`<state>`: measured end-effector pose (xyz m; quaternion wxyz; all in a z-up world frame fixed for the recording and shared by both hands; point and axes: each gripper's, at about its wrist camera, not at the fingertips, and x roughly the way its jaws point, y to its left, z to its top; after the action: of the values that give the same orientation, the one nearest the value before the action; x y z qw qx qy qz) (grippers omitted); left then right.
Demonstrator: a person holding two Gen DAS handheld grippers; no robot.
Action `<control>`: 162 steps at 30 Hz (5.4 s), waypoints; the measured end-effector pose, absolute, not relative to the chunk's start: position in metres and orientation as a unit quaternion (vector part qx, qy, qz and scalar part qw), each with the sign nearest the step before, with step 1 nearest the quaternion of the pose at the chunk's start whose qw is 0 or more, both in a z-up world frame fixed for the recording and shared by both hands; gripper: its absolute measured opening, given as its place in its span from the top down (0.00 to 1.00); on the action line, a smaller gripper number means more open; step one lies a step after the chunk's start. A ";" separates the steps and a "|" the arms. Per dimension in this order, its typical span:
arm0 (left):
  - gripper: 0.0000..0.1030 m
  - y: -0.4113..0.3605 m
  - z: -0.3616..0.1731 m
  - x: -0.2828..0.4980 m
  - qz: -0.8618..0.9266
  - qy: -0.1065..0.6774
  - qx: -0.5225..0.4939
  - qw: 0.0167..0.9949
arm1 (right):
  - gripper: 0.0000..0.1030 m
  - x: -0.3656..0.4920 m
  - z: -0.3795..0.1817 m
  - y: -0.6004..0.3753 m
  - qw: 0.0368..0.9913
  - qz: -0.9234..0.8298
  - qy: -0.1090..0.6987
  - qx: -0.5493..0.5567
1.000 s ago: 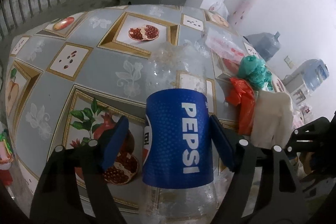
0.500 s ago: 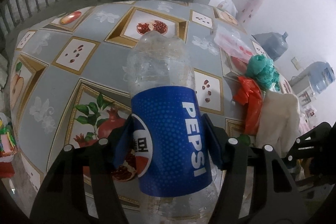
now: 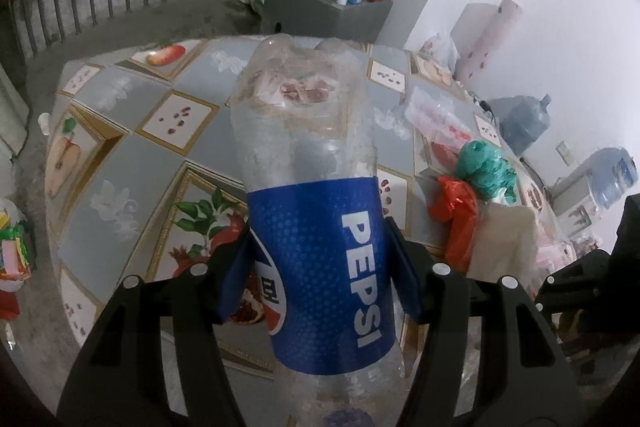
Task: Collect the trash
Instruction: 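Lift the Pepsi bottle and plastic cup and carry both toward the blue wastebasket, then open the left tool over the wastebasket while the right tool releases the cup, then turn both tools back toward the table clutter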
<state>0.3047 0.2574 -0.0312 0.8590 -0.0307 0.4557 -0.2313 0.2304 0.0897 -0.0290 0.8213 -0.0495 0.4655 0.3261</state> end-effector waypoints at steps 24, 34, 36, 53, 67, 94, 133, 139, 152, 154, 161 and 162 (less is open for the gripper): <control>0.46 0.236 0.096 0.223 -0.221 0.339 0.017 0.914 | 0.94 0.197 0.040 0.039 0.860 0.338 0.380 0.040; 0.46 0.198 0.128 0.197 -0.262 0.297 0.025 0.918 | 0.94 0.168 0.063 -0.017 0.893 0.286 0.340 0.073; 0.46 0.184 0.135 0.194 -0.277 0.288 0.030 0.916 | 0.94 0.162 0.063 -0.032 0.899 0.270 0.335 0.083; 0.46 0.019 0.142 0.190 -0.395 0.274 0.073 0.874 | 0.94 0.091 0.059 -0.188 0.940 0.097 0.282 0.165; 0.46 -0.143 0.119 0.202 -0.455 0.325 0.101 0.823 | 0.94 0.045 0.017 -0.318 0.932 -0.062 0.259 0.247; 0.43 -0.453 -0.071 0.237 -0.500 0.452 0.174 0.719 | 0.94 0.044 -0.192 -0.555 0.777 -0.307 0.373 0.405; 0.20 -0.204 0.083 0.168 -0.472 0.377 0.149 0.783 | 0.31 0.043 -0.108 -0.466 0.821 -0.273 0.390 0.316; 0.19 -0.102 0.111 0.152 -0.361 0.354 0.143 0.851 | 0.26 0.054 -0.046 -0.405 0.872 -0.193 0.372 0.255; 0.17 0.110 0.095 0.113 -0.189 0.361 0.027 0.913 | 0.24 0.077 0.008 -0.271 0.899 -0.005 0.402 0.174; 0.17 0.130 0.082 0.109 -0.176 0.367 0.003 0.914 | 0.24 0.078 0.010 -0.257 0.895 0.015 0.409 0.179; 0.17 0.165 0.043 0.091 -0.159 0.371 -0.028 0.915 | 0.24 0.094 0.001 -0.223 0.865 0.087 0.443 0.221; 0.17 0.167 0.039 0.090 -0.159 0.370 -0.028 0.915 | 0.24 0.097 -0.001 -0.218 0.861 0.094 0.447 0.226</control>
<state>0.0900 0.1667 0.0386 0.9149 -0.0284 0.3700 -0.1587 0.0966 -0.2175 -0.0014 0.8607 0.2256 0.4468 0.0938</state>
